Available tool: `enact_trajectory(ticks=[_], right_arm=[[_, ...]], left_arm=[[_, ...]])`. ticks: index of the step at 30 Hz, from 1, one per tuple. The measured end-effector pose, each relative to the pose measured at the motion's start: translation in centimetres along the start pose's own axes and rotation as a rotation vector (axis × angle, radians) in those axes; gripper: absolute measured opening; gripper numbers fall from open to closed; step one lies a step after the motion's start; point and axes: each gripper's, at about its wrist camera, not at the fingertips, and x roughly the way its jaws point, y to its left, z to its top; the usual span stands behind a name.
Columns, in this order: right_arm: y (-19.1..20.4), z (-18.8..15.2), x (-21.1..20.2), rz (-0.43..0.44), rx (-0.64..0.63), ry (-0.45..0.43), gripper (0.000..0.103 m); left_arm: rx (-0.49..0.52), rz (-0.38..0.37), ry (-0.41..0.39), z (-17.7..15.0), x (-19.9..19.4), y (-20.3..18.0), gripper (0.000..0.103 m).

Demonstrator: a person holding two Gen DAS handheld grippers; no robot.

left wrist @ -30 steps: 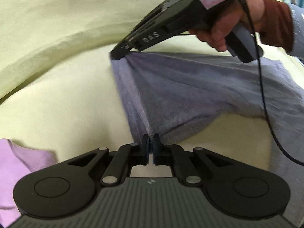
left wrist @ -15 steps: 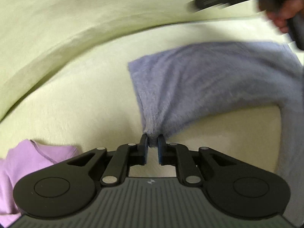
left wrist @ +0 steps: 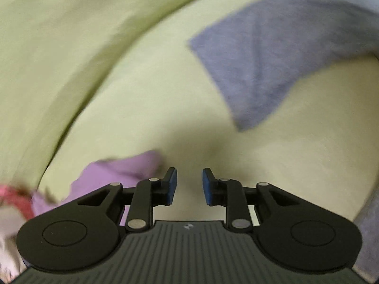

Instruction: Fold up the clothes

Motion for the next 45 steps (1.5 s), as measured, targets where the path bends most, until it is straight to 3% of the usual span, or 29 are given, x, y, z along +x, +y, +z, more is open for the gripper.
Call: enact_trajectory(ticks=[3, 5, 8, 10, 11, 12, 15, 19, 23, 24, 25, 26, 27, 31, 35, 38, 45], right_arm=[[1.1, 0.5, 2.8, 0.033, -0.006, 0.021, 0.053], [1.4, 1.0, 4.2, 0.040, 0.008, 0.034, 0.053], [1.5, 1.0, 5.2, 0.052, 0.050, 0.035, 0.051], [1.4, 0.8, 5.2, 0.075, 0.057, 0.033, 0.037], [1.4, 0.8, 5.5, 0.086, 0.052, 0.037, 0.010], [1.4, 0.6, 5.7, 0.092, 0.035, 0.040, 0.006], [1.7, 0.0, 5.0, 0.066, -0.027, -0.009, 0.004], [0.7, -0.3, 4.5, -0.026, 0.021, -0.073, 0.003], [0.8, -0.8, 4.3, -0.047, 0.023, -0.079, 0.010], [0.9, -0.8, 4.0, -0.054, 0.030, -0.076, 0.029], [1.0, -0.7, 3.8, -0.060, 0.037, -0.074, 0.042], [1.2, -0.8, 3.4, -0.069, 0.040, -0.080, 0.063], [1.4, -1.0, 2.8, -0.078, 0.031, -0.098, 0.068], [2.9, -2.5, 0.0, -0.039, -0.016, -0.107, 0.068], [2.6, -6.7, -3.9, 0.019, 0.023, -0.052, 0.068], [1.9, -10.5, -6.7, 0.011, 0.094, -0.020, 0.068], [0.5, -17.1, -9.9, 0.009, 0.287, 0.050, 0.068]], left_arm=[[-0.110, -0.074, -0.109, 2.6, -0.8, 0.1, 0.037], [-0.148, -0.106, -0.167, 4.5, -0.7, -0.1, 0.043], [-0.187, -0.174, -0.212, 7.5, 0.7, -0.9, 0.043], [-0.206, -0.221, -0.221, 9.2, 2.2, -1.6, 0.043], [-0.212, -0.229, -0.219, 9.4, 2.9, -1.7, 0.043], [-0.219, -0.237, -0.216, 9.9, 3.8, -2.0, 0.043], [-0.206, -0.180, -0.209, 10.1, 5.5, -2.6, 0.043], [-0.205, -0.098, -0.206, 10.3, 7.4, -2.7, 0.050], [-0.216, 0.041, -0.179, 10.9, 8.4, -1.8, 0.050], [-0.207, 0.064, -0.170, 11.0, 8.4, -1.5, 0.049], [-0.209, 0.067, -0.175, 10.9, 8.0, -1.3, 0.049], [-0.217, 0.051, -0.188, 10.6, 7.3, -1.1, 0.049], [-0.227, 0.033, -0.198, 10.2, 6.6, -0.9, 0.049], [-0.284, -0.069, -0.212, 6.5, 3.3, 0.1, 0.049], [-0.360, -0.137, -0.190, 1.8, 1.3, 0.4, 0.049], [-0.451, -0.178, -0.175, -2.2, -0.5, 0.5, 0.049], [-0.541, -0.243, -0.156, -4.6, -0.7, -1.1, 0.049]])
